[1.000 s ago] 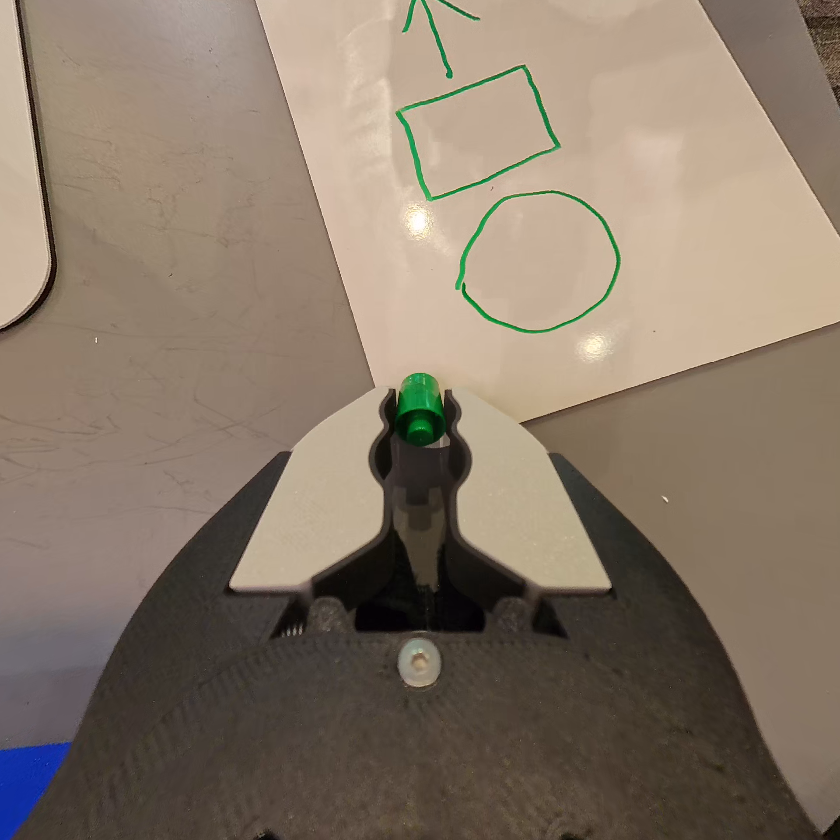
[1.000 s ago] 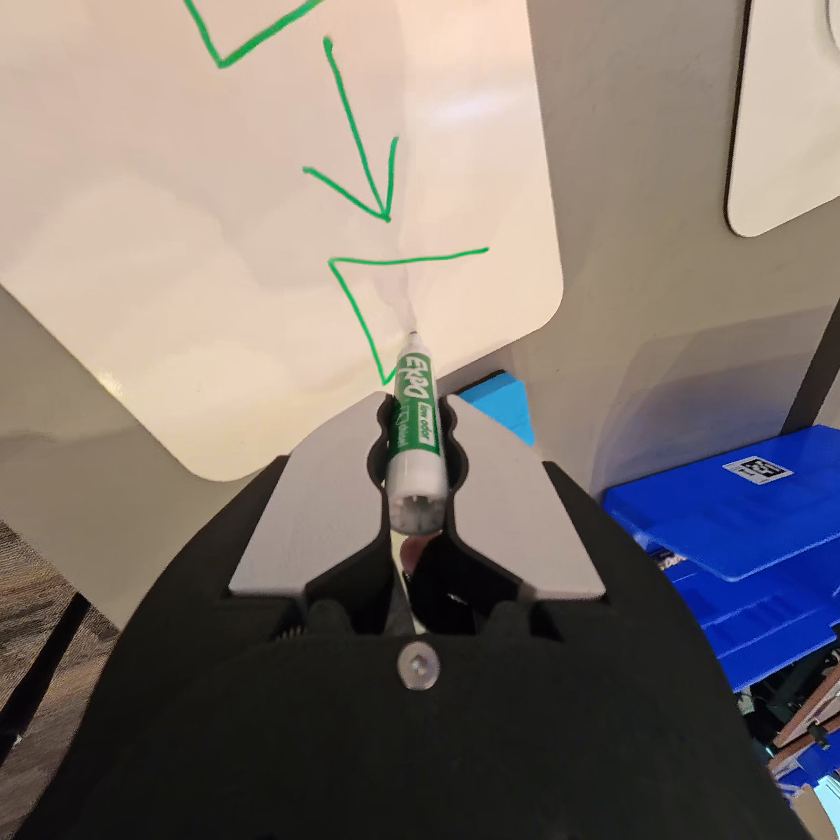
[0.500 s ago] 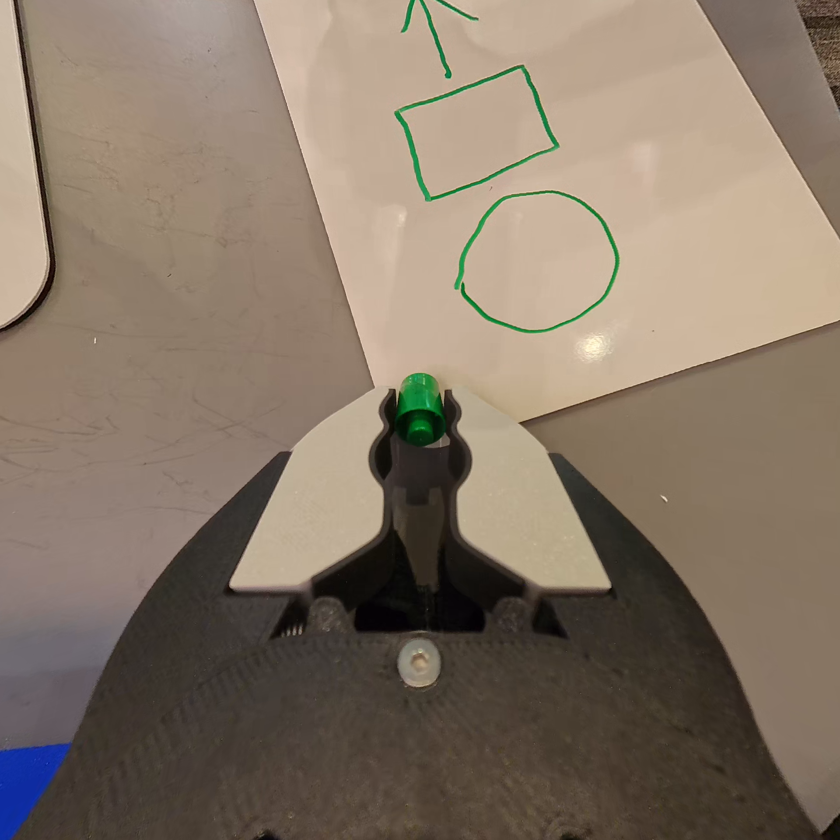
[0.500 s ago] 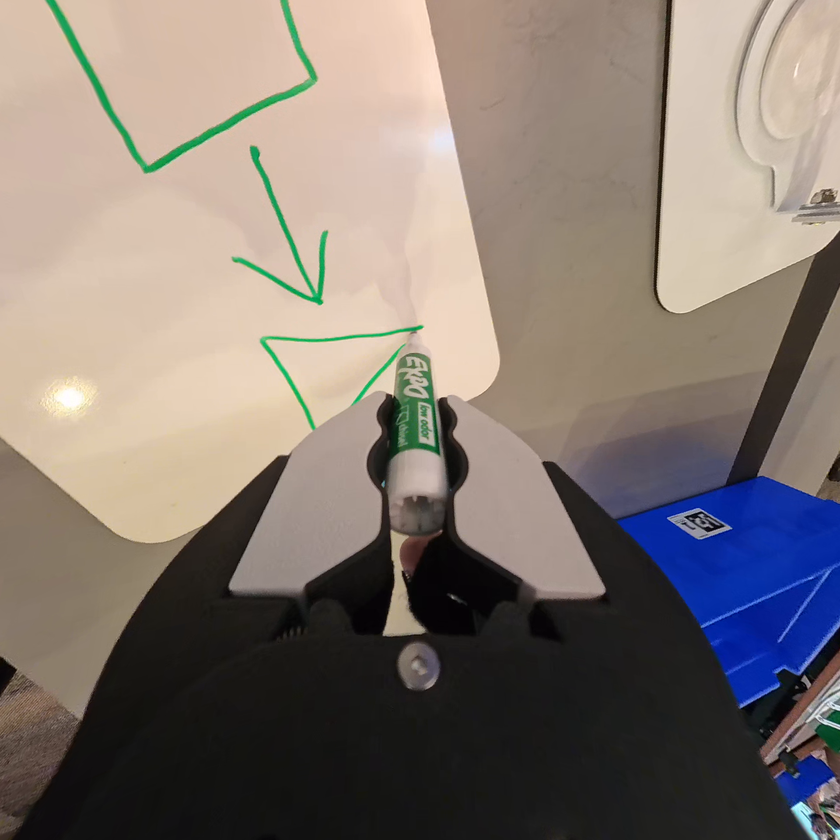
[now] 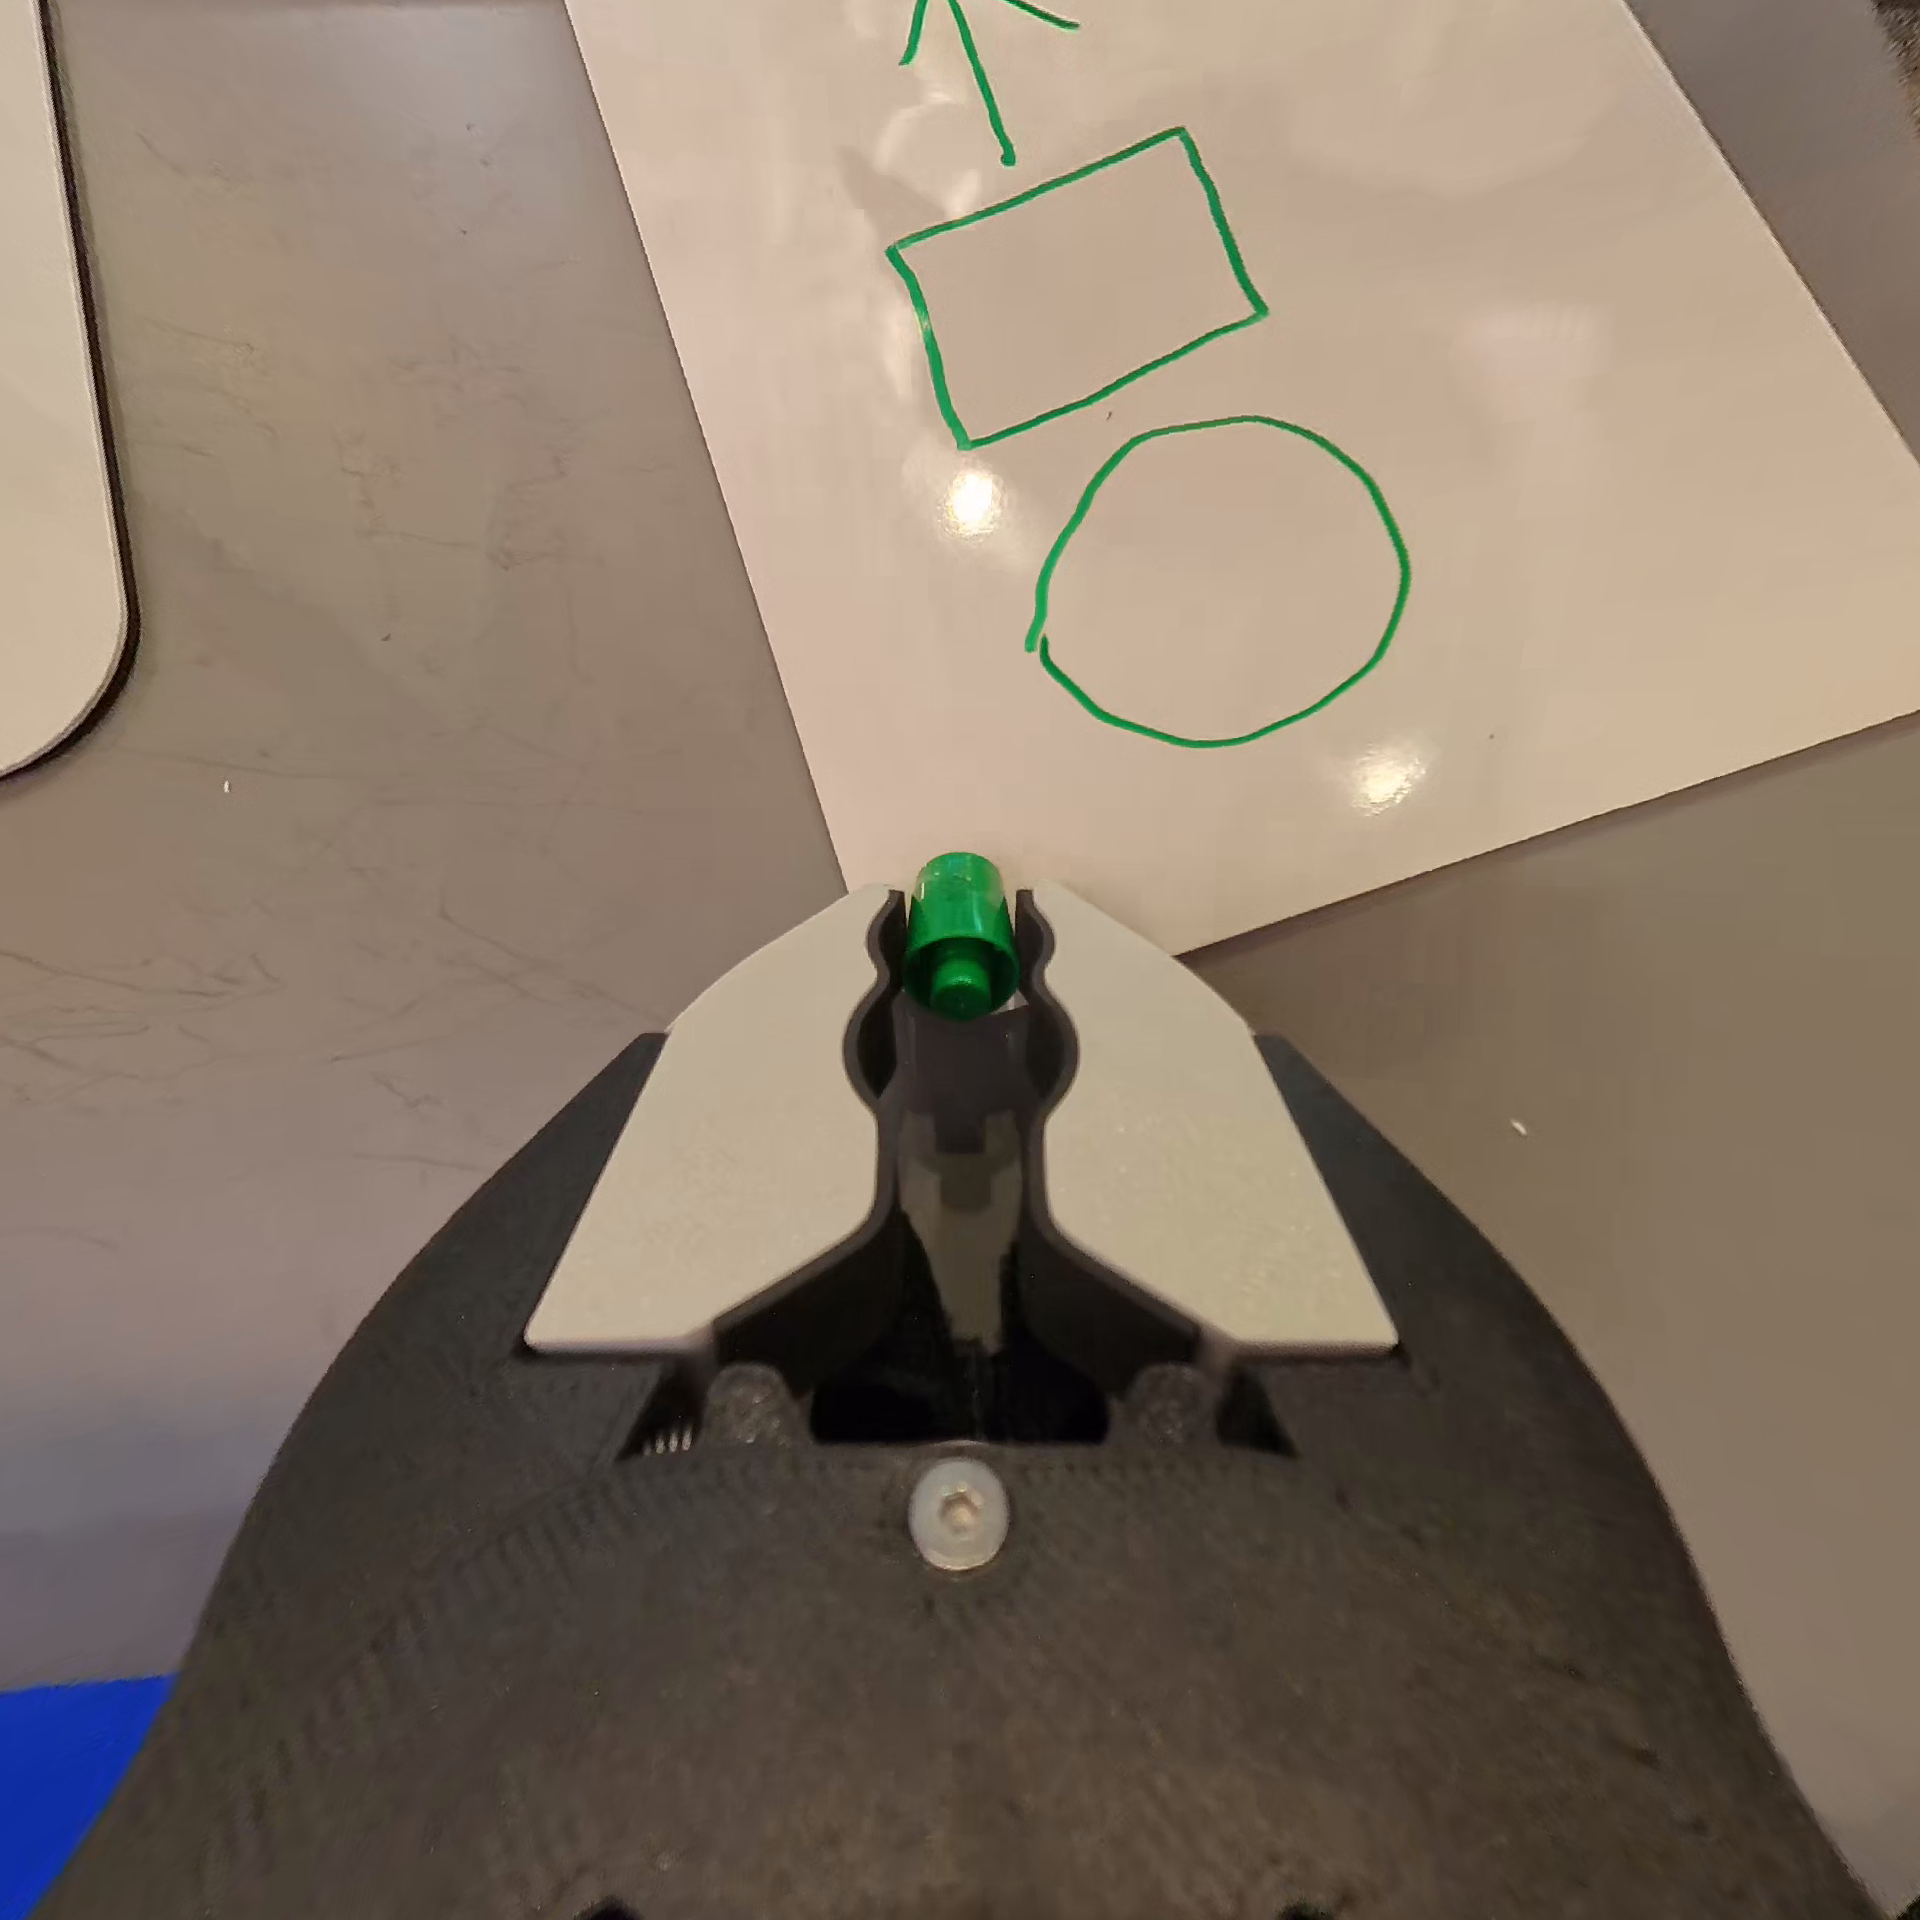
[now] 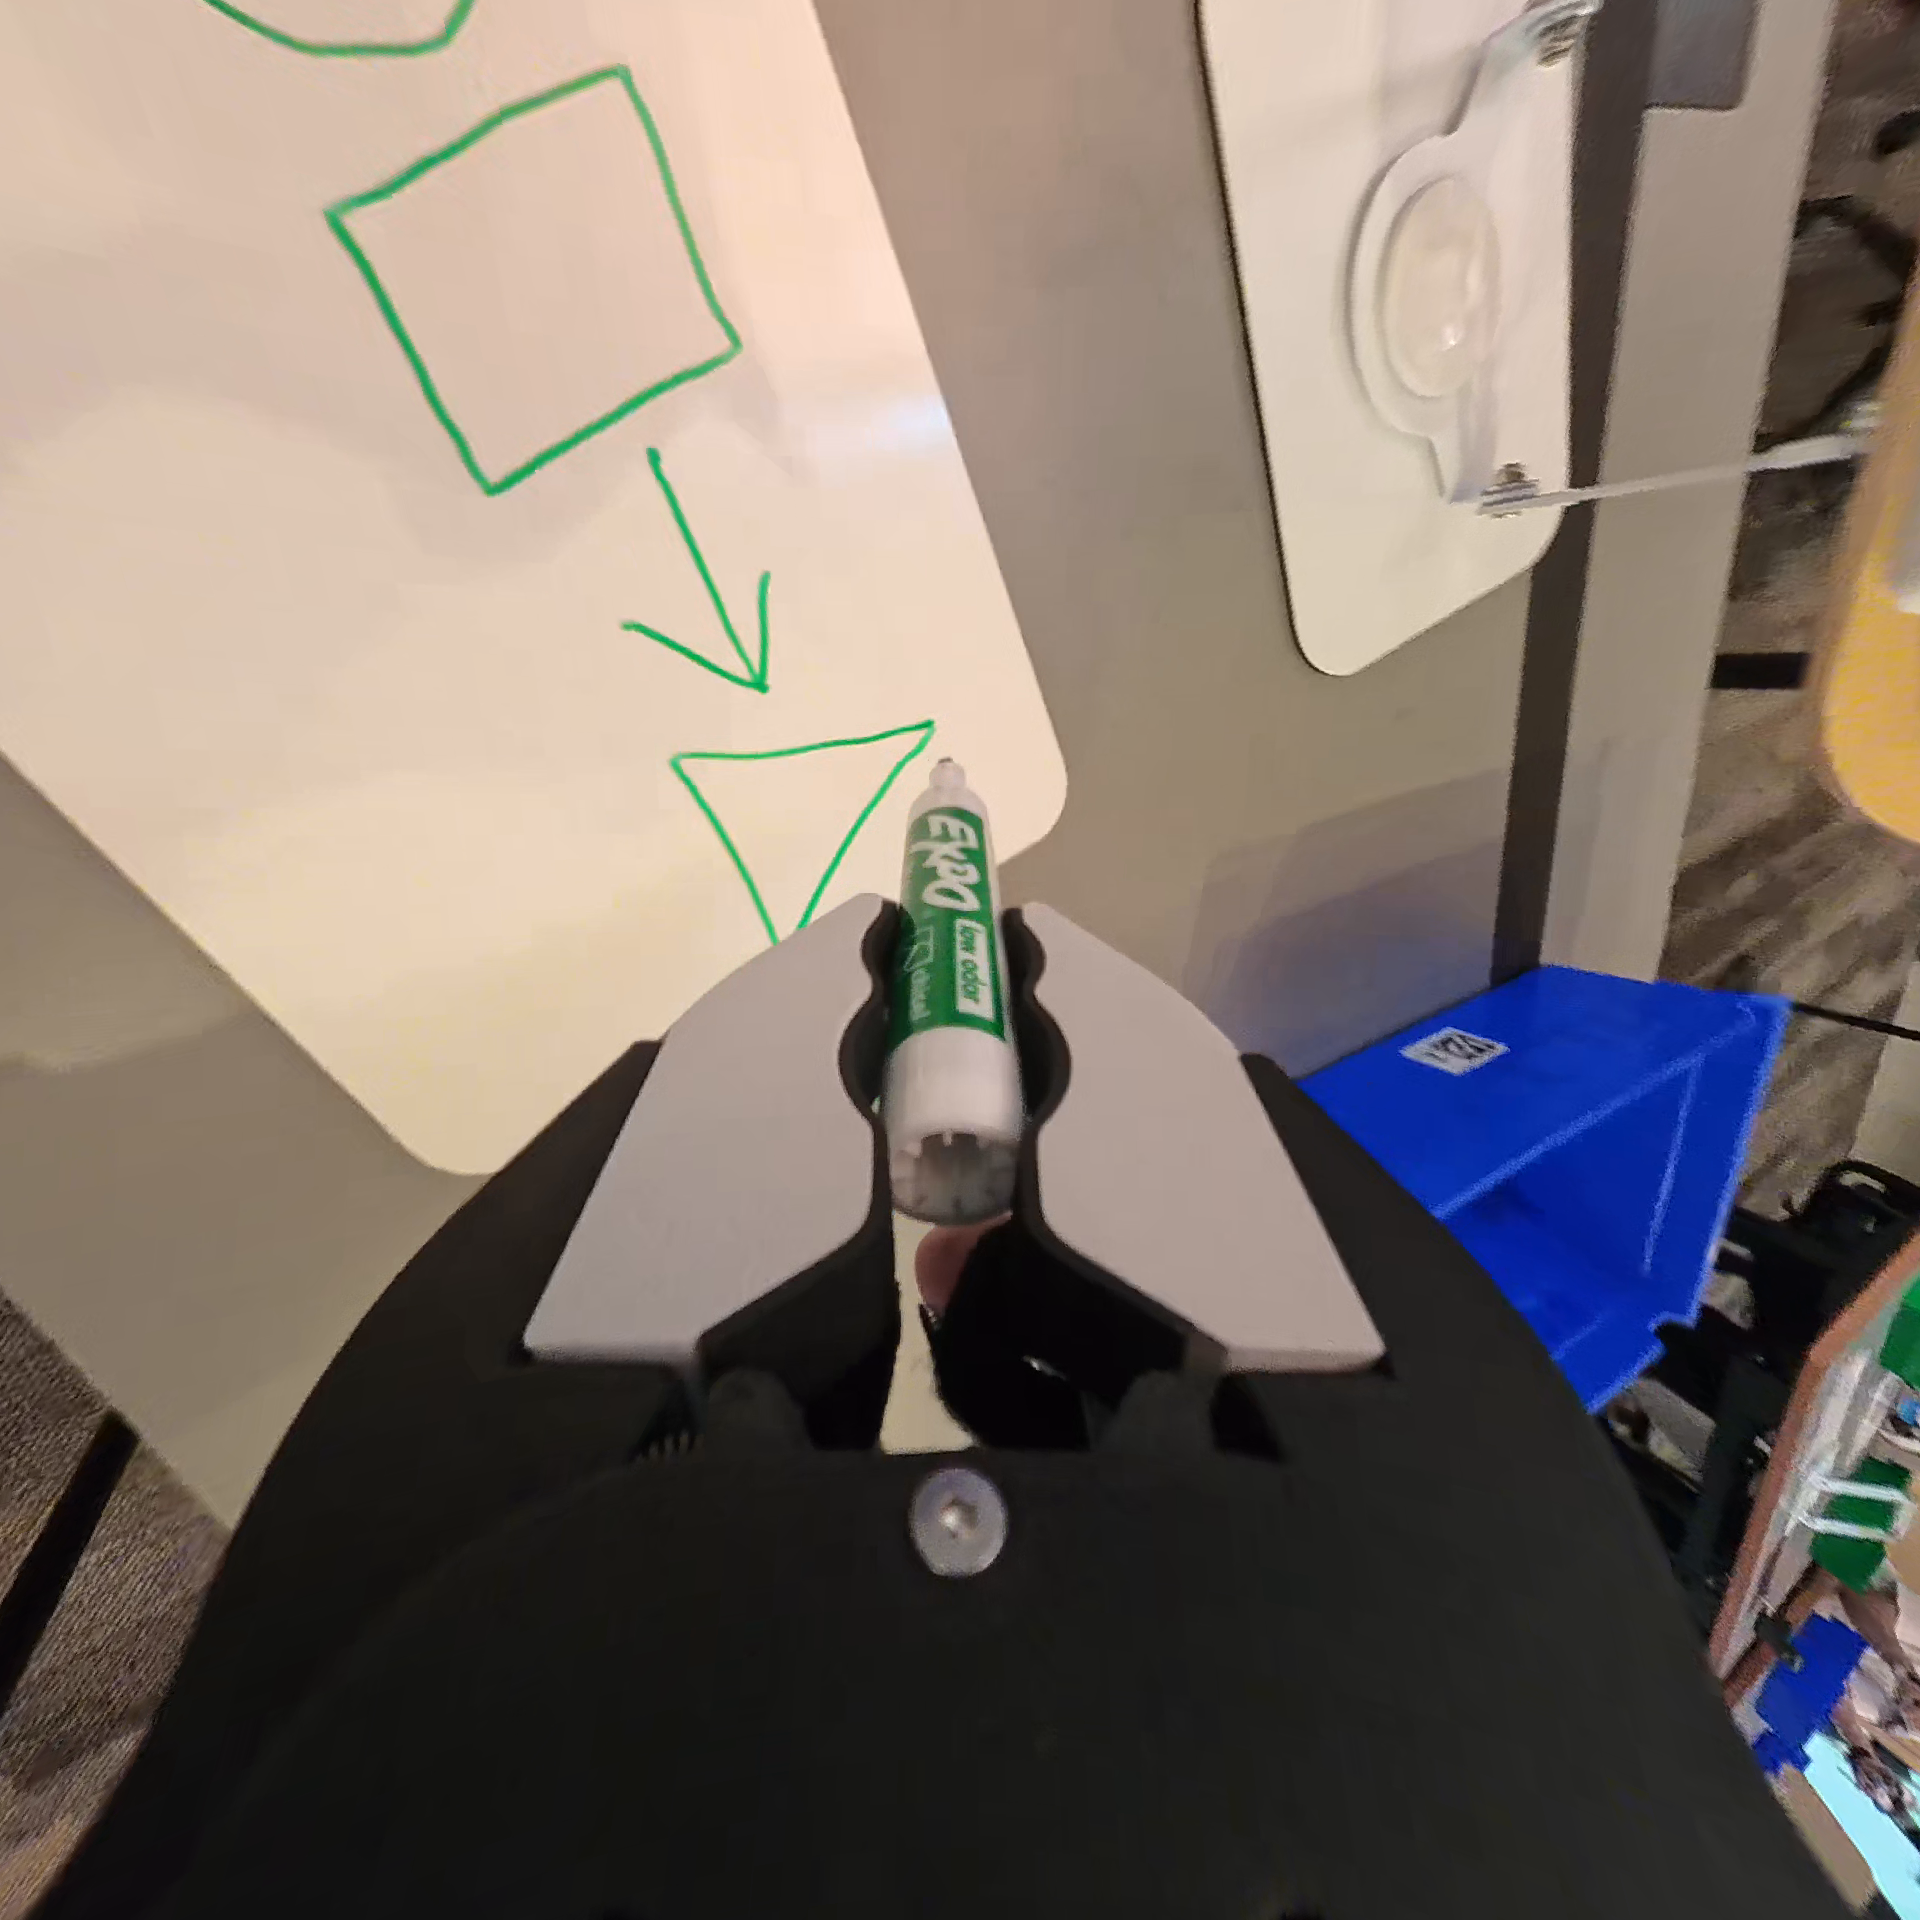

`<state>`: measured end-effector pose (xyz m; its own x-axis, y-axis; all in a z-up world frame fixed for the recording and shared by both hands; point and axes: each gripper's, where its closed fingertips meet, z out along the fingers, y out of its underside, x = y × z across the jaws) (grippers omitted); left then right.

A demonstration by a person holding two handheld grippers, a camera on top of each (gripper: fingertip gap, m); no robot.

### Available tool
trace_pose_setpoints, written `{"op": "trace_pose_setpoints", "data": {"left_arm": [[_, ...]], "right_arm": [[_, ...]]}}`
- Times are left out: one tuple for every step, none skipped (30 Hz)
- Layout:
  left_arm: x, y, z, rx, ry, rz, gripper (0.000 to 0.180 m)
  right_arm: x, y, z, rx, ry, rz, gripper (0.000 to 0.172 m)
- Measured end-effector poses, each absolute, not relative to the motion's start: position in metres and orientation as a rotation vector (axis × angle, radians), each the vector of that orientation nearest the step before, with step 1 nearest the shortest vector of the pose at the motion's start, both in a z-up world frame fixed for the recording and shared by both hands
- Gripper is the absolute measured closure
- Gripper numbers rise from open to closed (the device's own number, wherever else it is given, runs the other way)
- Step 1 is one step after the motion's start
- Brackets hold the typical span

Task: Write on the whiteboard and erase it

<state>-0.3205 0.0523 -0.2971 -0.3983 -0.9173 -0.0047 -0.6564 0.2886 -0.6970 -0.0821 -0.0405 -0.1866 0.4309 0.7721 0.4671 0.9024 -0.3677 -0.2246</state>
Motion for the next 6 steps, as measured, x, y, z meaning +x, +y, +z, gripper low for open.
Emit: {"op": "trace_pose_setpoints", "data": {"left_arm": [[-0.32, 0.052, -0.297, -1.412, 2.157, -0.87, 0.16], [-0.32, 0.053, -0.297, -1.412, 2.155, -0.868, 0.16], [-0.32, 0.053, -0.297, -1.411, 2.152, -0.862, 0.16], [-0.32, 0.054, -0.297, -1.411, 2.147, -0.856, 0.16], [-0.32, 0.054, -0.297, -1.414, 2.143, -0.853, 0.16], [-0.319, 0.055, -0.297, -1.418, 2.137, -0.85, 0.16]], "right_arm": [[-0.083, -0.05, -0.179, -2.234, -1.395, -0.406, 0.151], [-0.084, -0.059, -0.172, -2.22, -1.371, -0.413, 0.151], [-0.085, -0.068, -0.165, -2.207, -1.345, -0.419, 0.151], [-0.085, -0.077, -0.159, -2.195, -1.324, -0.43, 0.151], [-0.084, -0.087, -0.154, -2.194, -1.306, -0.445, 0.151], [-0.083, -0.097, -0.151, -2.196, -1.288, -0.464, 0.151]]}}
